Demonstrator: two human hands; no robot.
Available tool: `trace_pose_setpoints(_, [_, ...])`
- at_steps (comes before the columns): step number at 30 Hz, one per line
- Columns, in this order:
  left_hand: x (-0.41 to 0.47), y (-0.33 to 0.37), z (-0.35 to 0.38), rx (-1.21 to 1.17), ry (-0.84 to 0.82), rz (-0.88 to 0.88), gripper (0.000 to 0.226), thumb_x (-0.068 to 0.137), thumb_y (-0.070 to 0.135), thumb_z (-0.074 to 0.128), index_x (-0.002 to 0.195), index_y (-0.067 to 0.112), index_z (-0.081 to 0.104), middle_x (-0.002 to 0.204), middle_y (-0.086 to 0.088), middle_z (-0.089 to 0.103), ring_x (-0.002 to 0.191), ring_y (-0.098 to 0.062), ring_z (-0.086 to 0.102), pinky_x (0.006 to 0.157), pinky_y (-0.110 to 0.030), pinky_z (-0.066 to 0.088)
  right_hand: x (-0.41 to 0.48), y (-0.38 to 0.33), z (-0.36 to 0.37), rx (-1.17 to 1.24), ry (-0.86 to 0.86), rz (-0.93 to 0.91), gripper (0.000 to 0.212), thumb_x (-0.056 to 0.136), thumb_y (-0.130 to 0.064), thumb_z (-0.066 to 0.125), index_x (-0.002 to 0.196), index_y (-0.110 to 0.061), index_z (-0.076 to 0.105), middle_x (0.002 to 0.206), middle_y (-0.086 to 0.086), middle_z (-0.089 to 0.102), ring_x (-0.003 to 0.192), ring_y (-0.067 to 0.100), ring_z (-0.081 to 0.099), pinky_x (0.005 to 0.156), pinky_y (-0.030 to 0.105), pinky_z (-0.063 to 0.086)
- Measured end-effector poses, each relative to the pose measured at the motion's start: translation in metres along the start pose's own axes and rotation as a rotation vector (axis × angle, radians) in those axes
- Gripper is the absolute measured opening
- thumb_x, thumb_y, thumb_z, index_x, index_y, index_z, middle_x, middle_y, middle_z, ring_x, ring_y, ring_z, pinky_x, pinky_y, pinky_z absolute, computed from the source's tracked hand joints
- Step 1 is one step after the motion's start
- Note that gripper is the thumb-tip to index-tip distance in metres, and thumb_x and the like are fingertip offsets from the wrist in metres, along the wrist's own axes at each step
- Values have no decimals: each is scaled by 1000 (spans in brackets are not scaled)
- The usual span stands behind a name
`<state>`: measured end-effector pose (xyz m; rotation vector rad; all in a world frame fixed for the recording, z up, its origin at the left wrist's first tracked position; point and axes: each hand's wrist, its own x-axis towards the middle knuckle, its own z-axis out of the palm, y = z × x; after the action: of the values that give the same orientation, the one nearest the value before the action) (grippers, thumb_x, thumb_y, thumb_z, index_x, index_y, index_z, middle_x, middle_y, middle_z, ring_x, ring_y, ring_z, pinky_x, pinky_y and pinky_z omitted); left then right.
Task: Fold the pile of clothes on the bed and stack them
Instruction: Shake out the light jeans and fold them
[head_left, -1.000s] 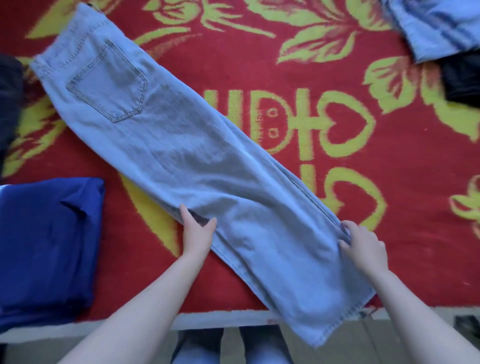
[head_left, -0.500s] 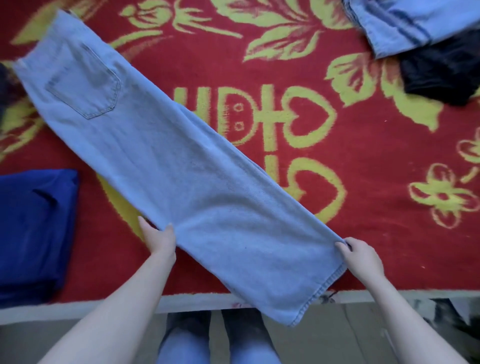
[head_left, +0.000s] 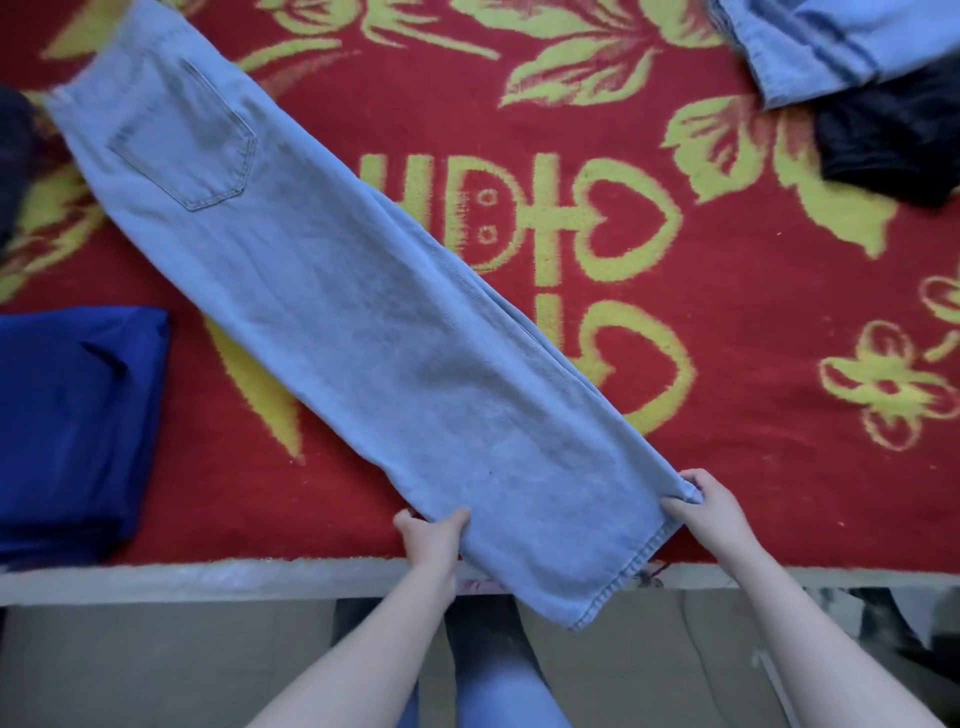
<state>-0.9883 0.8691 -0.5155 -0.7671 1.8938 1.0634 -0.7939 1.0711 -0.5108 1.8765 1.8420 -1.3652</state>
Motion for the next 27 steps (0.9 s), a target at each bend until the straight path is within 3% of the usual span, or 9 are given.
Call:
trace_pose_setpoints(4, [-13,-10,-2,-18,-124,-87,26,83,-2,59,103,6,45,99,-11,57,83,-23,54,73,-33,43,-11,-2,-4,291,4,30,15,81,2,61,78,-11,55,77,7,53,71,18,47,63,31,36])
trace_pose_setpoints(6, [-22,-4,-5,-70,-202,-140,17,86,-5,51,98,7,48,96,-12,60,75,-23,58,64,-30,46,-18,-7,-4,578,-3,110,12,87,0,54,84,-12,53,75,8,57,66,18,55,60,28,44])
trace_pose_setpoints(8, [-36,6,-8,-68,-269,-168,20,87,-9,43,96,8,48,90,-13,62,63,-20,60,60,-31,48,-26,-17,-4,790,43,170,12,90,-1,49,90,-11,55,66,3,66,57,12,63,53,22,52])
trace_pose_setpoints(11, [-57,19,-11,-43,-336,-173,27,88,-13,34,104,5,45,68,-9,53,32,-9,50,61,-34,53,-45,-43,-18,859,119,178,14,92,-2,48,85,-11,55,63,2,66,49,5,62,47,19,52])
trace_pose_setpoints(15, [-98,41,-11,-70,-530,-234,27,91,-13,37,110,1,49,84,-13,65,64,-21,67,50,-30,56,-61,-86,-69,925,198,59,17,92,1,49,81,-12,51,57,1,65,43,3,60,42,17,49])
trace_pose_setpoints(19, [-161,57,13,7,-746,-292,17,94,-8,38,90,2,51,81,-12,63,72,-23,63,80,-36,51,-92,-127,-140,978,88,-113,19,91,5,43,87,-7,57,60,2,69,51,13,66,45,24,53])
trace_pose_setpoints(22, [-204,55,39,309,-930,-223,20,97,3,36,82,8,50,79,-2,64,69,-11,61,70,-23,53,-124,-145,-198,872,68,-163,15,89,6,43,86,0,57,58,6,68,48,16,65,44,25,53])
trace_pose_setpoints(25, [-247,59,56,691,-1121,-138,26,98,18,31,85,14,53,67,11,70,63,-1,65,63,-17,48,-147,-156,-258,812,208,-111,17,88,10,44,77,2,54,48,5,64,40,14,61,38,23,50])
trace_pose_setpoints(27, [-269,71,63,910,-1204,-65,30,98,30,30,83,15,52,88,6,74,78,-8,65,67,-20,43,-158,-160,-288,792,329,-45,20,87,10,43,71,0,50,38,5,56,31,14,55,30,22,44])
